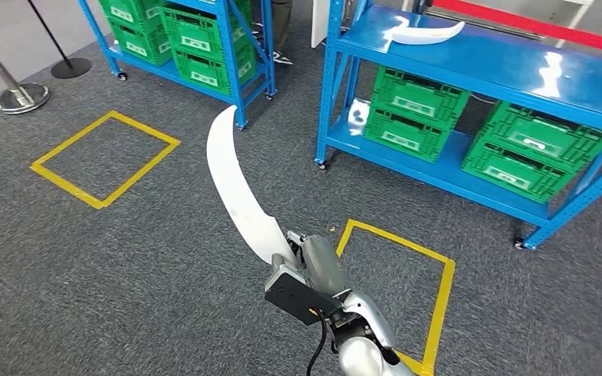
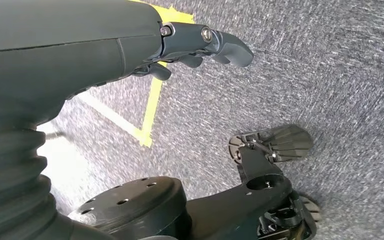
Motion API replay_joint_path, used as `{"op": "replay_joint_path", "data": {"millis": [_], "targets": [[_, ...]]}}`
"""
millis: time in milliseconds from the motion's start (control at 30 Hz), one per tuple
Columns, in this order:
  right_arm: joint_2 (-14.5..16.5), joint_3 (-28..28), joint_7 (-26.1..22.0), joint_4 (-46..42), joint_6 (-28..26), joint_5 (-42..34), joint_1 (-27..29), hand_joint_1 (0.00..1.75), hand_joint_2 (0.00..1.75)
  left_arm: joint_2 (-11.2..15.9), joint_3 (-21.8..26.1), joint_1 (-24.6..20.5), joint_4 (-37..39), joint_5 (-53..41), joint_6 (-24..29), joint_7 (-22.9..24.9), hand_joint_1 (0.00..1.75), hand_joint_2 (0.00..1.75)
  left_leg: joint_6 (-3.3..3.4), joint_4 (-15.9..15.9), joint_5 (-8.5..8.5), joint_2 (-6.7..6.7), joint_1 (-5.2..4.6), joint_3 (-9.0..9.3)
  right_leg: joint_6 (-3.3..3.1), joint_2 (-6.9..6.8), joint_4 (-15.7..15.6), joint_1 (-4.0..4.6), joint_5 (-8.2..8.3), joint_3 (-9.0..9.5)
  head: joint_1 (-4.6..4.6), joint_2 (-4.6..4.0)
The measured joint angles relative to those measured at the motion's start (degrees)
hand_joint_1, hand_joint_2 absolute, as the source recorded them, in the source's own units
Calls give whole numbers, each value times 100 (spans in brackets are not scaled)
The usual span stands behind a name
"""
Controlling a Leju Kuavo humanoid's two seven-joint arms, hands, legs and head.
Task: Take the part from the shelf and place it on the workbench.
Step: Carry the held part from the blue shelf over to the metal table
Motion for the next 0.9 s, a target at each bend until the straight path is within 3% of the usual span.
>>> {"op": "replay_joint_path", "data": {"millis": [67, 100, 167, 233, 300, 333, 367, 400, 433, 500, 567, 600, 633, 667, 733, 800, 867, 900], "targets": [[-3, -12, 2, 4, 1, -28, 20, 162, 175, 9, -4, 35, 1, -5, 1, 16, 0, 175, 14, 13, 6, -168, -18, -19, -14, 62, 576, 16, -176, -292, 4, 0], [-3, -16, -4, 8, 2, -44, 25, 162, 175, 17, -4, 65, 1, -4, 1, 24, 0, 175, 16, 25, 7, -259, -23, -24, -31, 74, 577, 21, -99, -304, 3, 0], [-3, -23, -28, 18, 5, -78, 23, 162, 175, 31, -4, 118, 2, 4, 1, 28, 0, 175, 6, 57, 3, -440, -25, -29, -75, 192, -49, 19, 301, -22, 4, 0], [-3, -32, -65, 49, 1, -104, 2, 162, 175, 36, -4, 144, 2, 25, 0, 27, 0, 175, -38, 88, 3, -599, -30, -55, -108, 445, -727, 7, 555, 288, 1, 0], [-1, -37, -102, 99, -18, -122, -26, 162, 175, 38, -4, 168, 3, 47, -1, 23, 0, 175, -115, 82, 25, -725, -18, -98, -133, 530, -918, 18, 565, 365, -4, 0], [2, -37, -117, 122, -31, -133, -42, 162, 175, 42, -4, 187, 3, 61, 0, 20, 0, 175, -161, 63, 44, -792, -7, -125, -159, 463, -938, 19, 585, 369, -4, 0], [8, -38, -128, 142, -43, -144, -61, 162, 175, 49, -4, 209, 3, 76, 0, 14, 0, 175, -193, 56, 51, -776, -1, -143, -195, 394, -966, 15, 603, 380, -6, 0], [20, -38, -138, 160, -56, -154, -83, 162, 175, 57, -3, 224, 3, 92, -1, 4, 0, 175, -223, 100, 20, -654, -7, -177, -237, 323, -1001, 7, 621, 399, -19, 0], [32, -39, -147, 178, -68, -163, -106, 162, 175, 64, -3, 225, 3, 111, 0, -10, 0, 175, -248, 248, -75, -476, -17, -261, -279, 238, -1036, -1, 637, 418, -34, 0], [48, -40, -162, 229, -83, -175, -139, 162, 175, 70, -2, 204, 3, 146, -1, -37, 0, 175, -294, 883, -415, -109, -21, -565, -332, 63, -1063, 8, 639, 436, -64, 0], [49, -40, -179, 298, -85, -186, -151, 162, 175, 70, -2, 196, 4, 183, 0, -43, 0, 175, -339, 1560, -672, -18, -3, -892, -349, -119, -1062, 15, 628, 436, -67, 0], [51, -40, -189, 335, -87, -193, -157, 162, 175, 74, -2, 204, 4, 198, -1, -39, 0, 175, -352, 1662, -658, 1, 5, -934, -349, -204, -1061, 15, 621, 437, -66, 0], [53, -40, -198, 369, -90, -202, -171, 162, 175, 81, -1, 214, 4, 214, -1, -33, 0, 175, -359, 1522, -536, 27, 12, -852, -342, -283, -1058, 15, 615, 441, -66, 0], [61, -40, -205, 399, -93, -210, -193, 162, 175, 90, 1, 221, 4, 230, -1, -29, 0, 175, -357, 1167, -344, 93, 15, -657, -328, -360, -1053, 14, 605, 450, -67, 0], [85, -40, -218, 445, -102, -222, -245, 162, 175, 105, 10, 217, 3, 266, -1, -26, 0, 175, -303, 357, -47, 362, -7, -213, -273, -494, -1031, 39, 567, 472, -67, 0], [103, -40, -223, 470, -108, -226, -283, 162, 175, 113, 19, 215, 2, 292, -1, -28, 0, 175, -221, 34, 28, 480, -39, -47, -207, -603, -1015, 71, 537, 495, -51, 0], [107, -42, -219, 486, -120, -227, -309, 162, 175, 123, 25, 237, 2, 298, 0, -31, 0, 175, -144, 28, 49, 330, -41, -73, -143, -705, -1019, 65, 516, 521, -37, 0], [108, -43, -215, 491, -130, -228, -319, 162, 175, 127, 27, 248, 2, 298, 0, -36, 0, 175, -107, 14, 64, 260, -32, -73, -109, -651, -980, 50, 475, 520, -35, 0]]}}
